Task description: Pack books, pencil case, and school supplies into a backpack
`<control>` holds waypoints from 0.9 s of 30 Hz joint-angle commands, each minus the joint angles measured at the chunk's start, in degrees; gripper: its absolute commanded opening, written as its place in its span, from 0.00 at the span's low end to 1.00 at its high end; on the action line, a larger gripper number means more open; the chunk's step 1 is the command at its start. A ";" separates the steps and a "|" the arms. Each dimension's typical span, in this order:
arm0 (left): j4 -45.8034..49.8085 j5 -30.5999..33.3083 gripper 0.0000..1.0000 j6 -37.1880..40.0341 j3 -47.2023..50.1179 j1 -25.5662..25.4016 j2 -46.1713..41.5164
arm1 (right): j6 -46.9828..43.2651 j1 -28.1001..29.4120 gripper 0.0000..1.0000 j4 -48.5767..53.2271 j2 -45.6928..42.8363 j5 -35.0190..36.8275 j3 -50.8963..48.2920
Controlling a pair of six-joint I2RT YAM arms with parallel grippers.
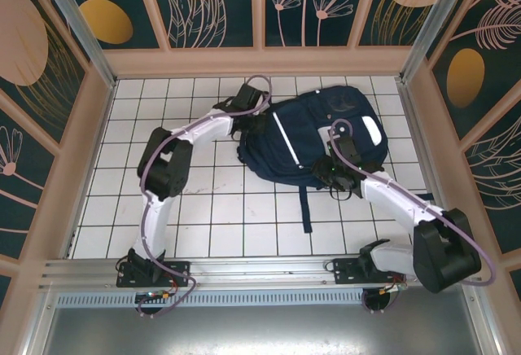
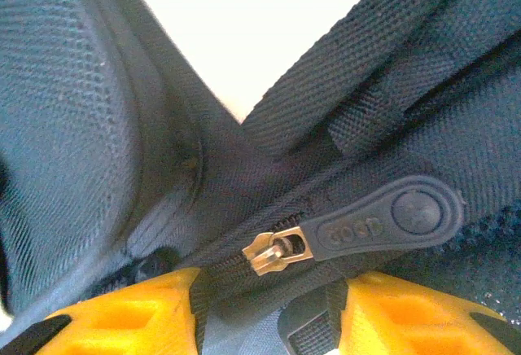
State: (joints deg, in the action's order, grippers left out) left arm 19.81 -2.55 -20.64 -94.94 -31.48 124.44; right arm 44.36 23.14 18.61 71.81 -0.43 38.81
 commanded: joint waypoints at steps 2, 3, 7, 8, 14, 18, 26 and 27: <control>2.16 1.71 0.00 -4.35 15.72 0.99 -5.71 | -4.30 -3.10 0.45 -3.45 6.22 3.15 4.46; 0.99 1.12 0.00 -5.70 19.48 0.91 -8.16 | -5.24 -3.52 0.45 -3.96 7.92 3.08 5.59; -4.06 -2.97 0.00 -11.78 32.90 0.11 -17.31 | -8.69 -4.57 0.45 -4.88 15.20 2.65 11.26; -5.69 -4.29 0.00 -13.34 36.27 -0.74 -19.71 | -9.53 -4.65 0.44 -5.02 17.18 2.17 12.93; -10.08 -6.45 0.00 -21.72 46.36 -10.56 -27.99 | -13.43 -4.62 0.43 -4.64 27.88 -0.48 23.90; -12.76 -7.90 0.00 -25.04 45.13 -18.34 -28.46 | -15.88 -4.51 0.43 -3.57 34.24 -3.60 30.89; -10.34 -11.64 0.09 -19.83 27.30 -25.55 -16.79 | -19.18 -4.04 0.42 -1.22 41.40 -5.68 40.66; -10.32 -12.02 0.12 -19.39 25.18 -25.49 -15.39 | -19.77 -4.12 0.42 -0.89 41.57 -5.56 41.42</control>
State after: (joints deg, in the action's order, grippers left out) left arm 6.28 -11.20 -41.78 -64.86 -56.82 105.69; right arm 27.40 18.48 14.24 111.57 -4.62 78.37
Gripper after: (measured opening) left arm 0.097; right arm 0.422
